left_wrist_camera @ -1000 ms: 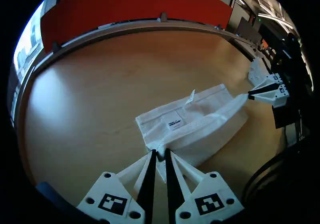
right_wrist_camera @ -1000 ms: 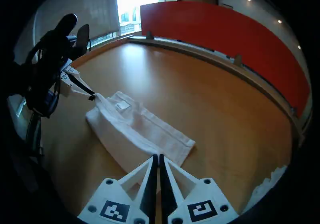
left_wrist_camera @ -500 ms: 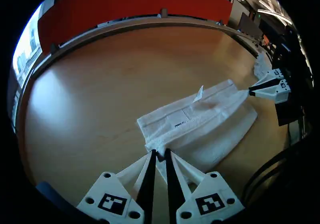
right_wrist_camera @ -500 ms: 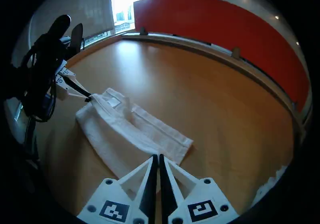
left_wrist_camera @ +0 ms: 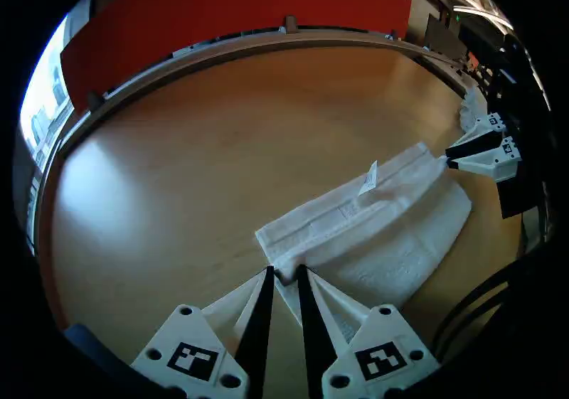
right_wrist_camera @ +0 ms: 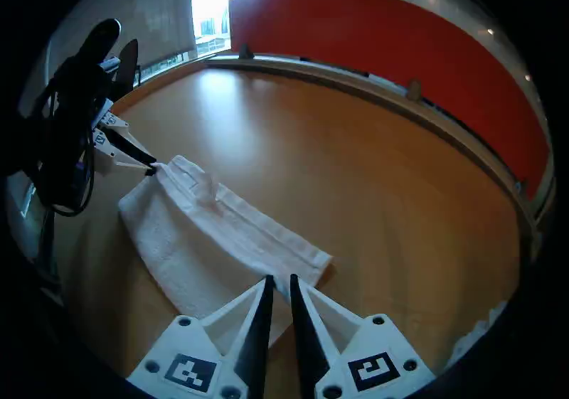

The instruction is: Fold towel

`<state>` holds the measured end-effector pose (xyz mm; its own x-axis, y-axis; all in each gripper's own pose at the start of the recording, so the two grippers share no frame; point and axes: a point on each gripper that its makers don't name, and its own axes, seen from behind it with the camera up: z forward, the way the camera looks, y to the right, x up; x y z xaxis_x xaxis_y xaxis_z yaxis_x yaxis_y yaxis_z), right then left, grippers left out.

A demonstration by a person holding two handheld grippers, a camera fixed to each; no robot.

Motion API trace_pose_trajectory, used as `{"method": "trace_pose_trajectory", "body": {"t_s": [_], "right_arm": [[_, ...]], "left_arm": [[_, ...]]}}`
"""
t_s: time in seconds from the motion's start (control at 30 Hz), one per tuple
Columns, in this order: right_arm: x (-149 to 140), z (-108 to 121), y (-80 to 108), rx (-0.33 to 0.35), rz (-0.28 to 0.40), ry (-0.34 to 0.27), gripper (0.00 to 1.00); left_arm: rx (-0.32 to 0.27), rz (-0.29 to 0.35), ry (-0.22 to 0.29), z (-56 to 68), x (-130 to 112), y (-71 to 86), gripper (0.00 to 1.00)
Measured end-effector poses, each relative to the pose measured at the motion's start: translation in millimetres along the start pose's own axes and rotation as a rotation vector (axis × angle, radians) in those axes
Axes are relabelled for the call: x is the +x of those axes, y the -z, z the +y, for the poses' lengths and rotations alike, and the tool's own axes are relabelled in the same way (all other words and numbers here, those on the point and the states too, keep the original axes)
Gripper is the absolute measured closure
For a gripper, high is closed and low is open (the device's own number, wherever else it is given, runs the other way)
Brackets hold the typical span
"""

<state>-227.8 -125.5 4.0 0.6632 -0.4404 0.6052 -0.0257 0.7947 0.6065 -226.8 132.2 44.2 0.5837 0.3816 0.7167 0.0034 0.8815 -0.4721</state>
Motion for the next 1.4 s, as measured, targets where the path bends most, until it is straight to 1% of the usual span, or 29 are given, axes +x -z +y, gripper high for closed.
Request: {"method": "trace_pose_trajectory", "body": {"t_s": [0.07,0.13,0.2,0.37,0.53,0.6,0.67,0.77,0.8,0.87,0.93,0.97,1.03,1.1,1.23,1.4], "right_arm": [[0.5,3.3,-1.2,-0.011,-0.001,0.003,0.74],[1.1,6.0,-2.0,-0.019,-0.002,0.005,0.7],[2.1,8.9,-2.7,-0.028,-0.002,0.006,0.7],[6.5,16.5,-2.9,-0.049,0.006,0.002,0.64],[8.8,22.2,-1.9,-0.066,0.011,0.0,0.58],[9.3,23.6,-0.9,-0.07,0.013,0.0,0.54],[9.2,24.7,0.3,-0.074,0.014,0.0,0.47],[8.5,25.8,2.3,-0.08,0.017,0.0,0.38],[8.1,25.8,2.9,-0.081,0.017,0.0,0.36],[7.2,25.2,4.0,-0.081,0.017,-0.002,0.27],[6.4,23.7,5.2,-0.08,0.018,-0.005,0.21],[6.1,22.7,5.9,-0.079,0.018,-0.007,0.2],[5.6,20.6,7.5,-0.078,0.021,-0.01,0.17],[5.1,18.3,9.4,-0.077,0.024,-0.014,0.14],[3.4,13.2,14.0,-0.077,0.027,-0.018,0.11],[0.7,5.2,20.2,-0.074,0.031,-0.022,0.11]], "left_arm": [[0.009,0.001,-0.006,-2.2,1.5,-0.8,0.75],[0.018,0.003,-0.01,-4.7,3.2,-1.2,0.73],[0.026,0.006,-0.013,-7.4,5.2,-1.3,0.72],[0.043,0.014,-0.013,-12.6,9.3,-0.6,0.66],[0.062,0.017,-0.016,-17.8,10.6,0.9,0.62],[0.068,0.017,-0.016,-19.5,10.4,2.0,0.61],[0.071,0.014,-0.012,-20.5,9.5,3.3,0.59],[0.069,0.008,0.0,-20.9,6.7,4.9,0.57],[0.068,0.006,0.004,-20.8,5.9,5.5,0.53],[0.066,0.006,0.013,-20.6,4.4,6.7,0.47],[0.064,0.006,0.021,-20.3,3.2,7.9,0.4],[0.062,0.006,0.025,-20.1,2.6,8.5,0.36],[0.059,0.006,0.03,-19.4,1.0,9.8,0.32],[0.056,0.007,0.033,-18.4,-0.8,11.1,0.19],[0.049,0.01,0.035,-15.2,-4.0,15.1,0.06],[0.04,0.016,0.044,-11.1,-8.0,21.3,0.04]]}}
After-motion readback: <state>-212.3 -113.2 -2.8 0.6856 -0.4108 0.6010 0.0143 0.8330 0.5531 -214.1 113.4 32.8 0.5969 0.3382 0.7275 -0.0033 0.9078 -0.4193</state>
